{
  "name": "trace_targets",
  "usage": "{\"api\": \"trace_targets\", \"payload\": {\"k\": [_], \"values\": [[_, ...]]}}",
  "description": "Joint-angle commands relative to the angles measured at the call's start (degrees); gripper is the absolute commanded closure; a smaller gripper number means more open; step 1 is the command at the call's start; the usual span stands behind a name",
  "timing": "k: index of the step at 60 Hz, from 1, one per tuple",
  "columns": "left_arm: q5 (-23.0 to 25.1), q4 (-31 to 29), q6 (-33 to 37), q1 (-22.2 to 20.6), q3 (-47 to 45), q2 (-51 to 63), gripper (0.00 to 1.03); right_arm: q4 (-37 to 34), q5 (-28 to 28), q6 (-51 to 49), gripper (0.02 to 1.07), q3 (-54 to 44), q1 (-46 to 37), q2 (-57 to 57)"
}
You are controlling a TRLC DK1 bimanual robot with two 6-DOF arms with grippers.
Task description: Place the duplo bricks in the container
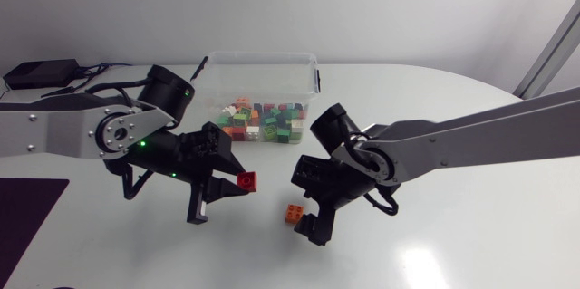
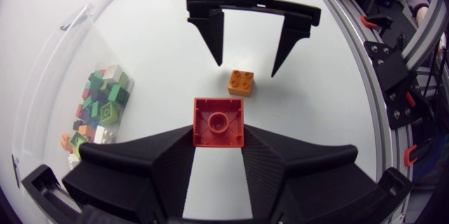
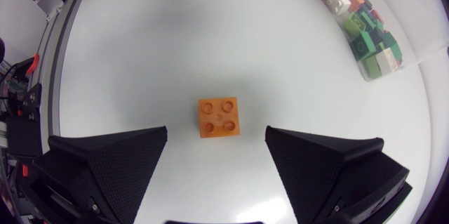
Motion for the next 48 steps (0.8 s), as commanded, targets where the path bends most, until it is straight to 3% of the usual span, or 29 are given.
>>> {"api": "trace_targets", "payload": {"k": [1, 17, 25, 30, 35, 48], "values": [[1.2, -0.8, -1.0, 1.8, 0.3, -1.8, 0.69, -0.3, 1.7, 1.6, 0.07, 1.2, 0.9, 2.5], [1.9, -0.2, -5.4, 4.9, 4.9, -3.5, 0.69, 1.6, 5.1, 3.2, 0.20, 3.3, 2.8, 6.1], [1.9, 1.7, -7.8, 6.0, 6.5, -3.6, 0.69, 2.0, 5.4, 3.8, 0.35, 4.4, 3.7, 7.6], [1.9, 3.1, -9.7, 6.6, 8.0, -3.5, 0.69, 1.9, 5.8, 3.8, 0.61, 4.8, 3.8, 8.2], [1.9, 4.7, -11.4, 6.8, 8.9, -3.5, 0.69, 1.6, 5.9, 3.8, 0.77, 5.1, 3.7, 8.3], [1.9, 9.3, -17.2, 8.0, 14.1, -0.1, 0.69, -0.3, 5.9, 3.8, 0.77, 5.3, 2.3, 4.5]]}}
